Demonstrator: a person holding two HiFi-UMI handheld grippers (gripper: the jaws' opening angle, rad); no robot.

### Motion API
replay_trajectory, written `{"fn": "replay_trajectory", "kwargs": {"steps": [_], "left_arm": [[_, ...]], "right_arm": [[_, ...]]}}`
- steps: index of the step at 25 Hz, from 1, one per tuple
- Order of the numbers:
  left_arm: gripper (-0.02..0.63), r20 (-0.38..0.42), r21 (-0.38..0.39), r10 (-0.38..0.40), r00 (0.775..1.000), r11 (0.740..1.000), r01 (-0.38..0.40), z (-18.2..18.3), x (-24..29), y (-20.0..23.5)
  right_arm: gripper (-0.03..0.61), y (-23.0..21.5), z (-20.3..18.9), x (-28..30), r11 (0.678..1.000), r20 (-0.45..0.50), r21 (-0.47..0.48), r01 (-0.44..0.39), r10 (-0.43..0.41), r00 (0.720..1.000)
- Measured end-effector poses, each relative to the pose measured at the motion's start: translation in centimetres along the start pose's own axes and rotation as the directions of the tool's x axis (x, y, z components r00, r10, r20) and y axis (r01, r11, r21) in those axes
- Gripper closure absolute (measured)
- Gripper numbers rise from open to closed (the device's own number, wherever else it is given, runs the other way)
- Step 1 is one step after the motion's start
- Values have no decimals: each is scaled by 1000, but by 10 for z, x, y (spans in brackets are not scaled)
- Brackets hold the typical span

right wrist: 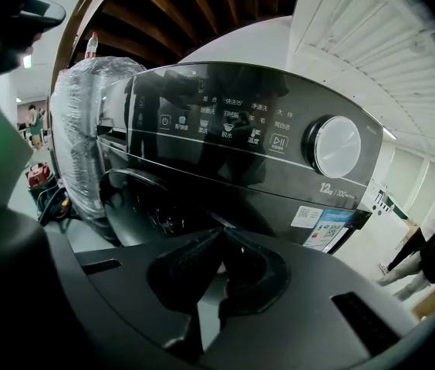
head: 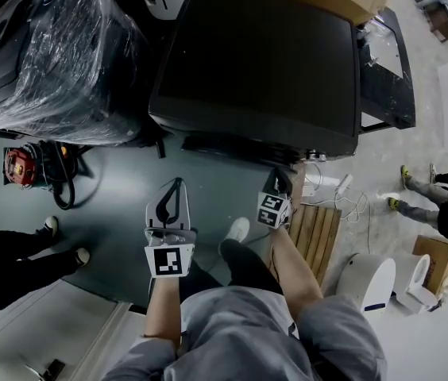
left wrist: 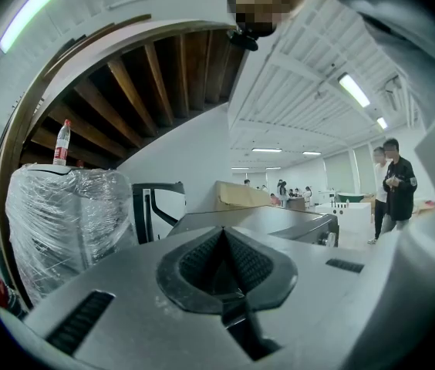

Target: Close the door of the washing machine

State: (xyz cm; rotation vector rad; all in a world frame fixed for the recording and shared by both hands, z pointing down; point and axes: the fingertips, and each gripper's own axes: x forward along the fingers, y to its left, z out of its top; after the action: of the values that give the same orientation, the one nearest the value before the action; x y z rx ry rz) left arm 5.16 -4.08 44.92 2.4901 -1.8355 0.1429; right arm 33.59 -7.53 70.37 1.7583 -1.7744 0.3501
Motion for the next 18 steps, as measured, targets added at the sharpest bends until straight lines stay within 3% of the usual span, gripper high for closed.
{"fn": "replay_trajectory", "kwargs": {"steps": [9,18], "left_arm": [[612,-5,4,12,1000,1000,-12,-3,-7,6],[612,-1,-2,30,1000,1000,-30,-4,-11,10]], "right_arm": [[577,-1,0,0,999,4,29,-14,14,1000],[578,0,9,7,999,3,-15,-40,40,999]]}}
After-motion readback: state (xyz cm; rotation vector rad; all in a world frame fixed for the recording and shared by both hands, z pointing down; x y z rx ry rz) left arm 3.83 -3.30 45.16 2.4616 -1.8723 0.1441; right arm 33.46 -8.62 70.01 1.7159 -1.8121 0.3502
